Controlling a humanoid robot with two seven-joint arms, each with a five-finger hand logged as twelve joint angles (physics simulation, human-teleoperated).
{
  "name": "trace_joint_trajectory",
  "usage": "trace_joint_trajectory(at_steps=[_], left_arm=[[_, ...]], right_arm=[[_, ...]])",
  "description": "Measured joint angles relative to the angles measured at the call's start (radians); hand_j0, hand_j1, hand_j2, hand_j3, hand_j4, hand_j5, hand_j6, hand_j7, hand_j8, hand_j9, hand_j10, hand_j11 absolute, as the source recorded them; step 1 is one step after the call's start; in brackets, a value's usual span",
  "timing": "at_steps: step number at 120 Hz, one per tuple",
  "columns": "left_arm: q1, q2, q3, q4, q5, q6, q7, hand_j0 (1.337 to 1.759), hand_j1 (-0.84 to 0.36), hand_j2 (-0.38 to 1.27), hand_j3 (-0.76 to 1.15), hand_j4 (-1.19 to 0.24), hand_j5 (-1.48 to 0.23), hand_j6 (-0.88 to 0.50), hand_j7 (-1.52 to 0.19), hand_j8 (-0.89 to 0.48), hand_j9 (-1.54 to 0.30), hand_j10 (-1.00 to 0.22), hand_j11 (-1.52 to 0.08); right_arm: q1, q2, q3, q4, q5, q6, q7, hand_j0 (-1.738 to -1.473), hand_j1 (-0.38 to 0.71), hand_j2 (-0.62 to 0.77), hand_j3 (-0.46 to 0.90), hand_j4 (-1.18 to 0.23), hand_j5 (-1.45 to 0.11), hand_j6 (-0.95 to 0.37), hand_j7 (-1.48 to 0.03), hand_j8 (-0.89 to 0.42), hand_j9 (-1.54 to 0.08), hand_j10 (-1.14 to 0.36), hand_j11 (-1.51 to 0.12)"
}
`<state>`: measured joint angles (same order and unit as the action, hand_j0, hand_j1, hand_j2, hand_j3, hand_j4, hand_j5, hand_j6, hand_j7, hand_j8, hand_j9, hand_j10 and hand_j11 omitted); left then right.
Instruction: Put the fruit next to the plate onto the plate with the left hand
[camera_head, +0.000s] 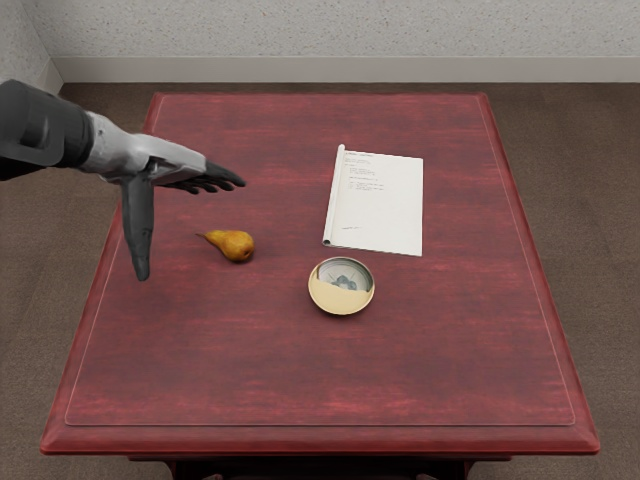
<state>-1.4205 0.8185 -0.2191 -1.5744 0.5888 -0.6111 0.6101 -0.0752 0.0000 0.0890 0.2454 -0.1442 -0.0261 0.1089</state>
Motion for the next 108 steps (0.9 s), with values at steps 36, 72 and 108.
trace_joint_trajectory(at_steps=[36,72,108], left_arm=[[0.082,-0.05,0.006,-0.071,0.272,0.356,0.001,1.658,0.34,0.0,0.0,-0.01,-0.01,-0.01,-0.01,-0.01,-0.01,-0.01,-0.01],[0.176,-0.224,0.043,0.042,0.376,0.489,0.001,1.658,0.34,0.0,0.0,-0.01,-0.01,-0.01,-0.01,-0.01,-0.01,-0.01,-0.01],[0.262,-0.274,0.066,0.059,0.528,0.637,0.001,1.658,0.34,0.0,0.0,-0.01,-0.01,-0.01,-0.01,-0.01,-0.01,-0.01,-0.01]], right_arm=[[0.0,0.0,0.0,0.0,0.0,0.0,0.0,-1.658,-0.33,0.0,0.0,-0.01,-0.02,-0.01,-0.02,-0.01,-0.02,-0.01,-0.02],[0.0,0.0,0.0,0.0,0.0,0.0,0.0,-1.658,-0.33,0.0,0.0,-0.02,-0.02,-0.01,-0.02,-0.01,-0.02,-0.01,-0.02],[0.0,0.0,0.0,0.0,0.0,0.0,0.0,-1.658,-0.33,0.0,0.0,-0.02,-0.02,-0.01,-0.02,-0.01,-0.02,-0.01,-0.02]])
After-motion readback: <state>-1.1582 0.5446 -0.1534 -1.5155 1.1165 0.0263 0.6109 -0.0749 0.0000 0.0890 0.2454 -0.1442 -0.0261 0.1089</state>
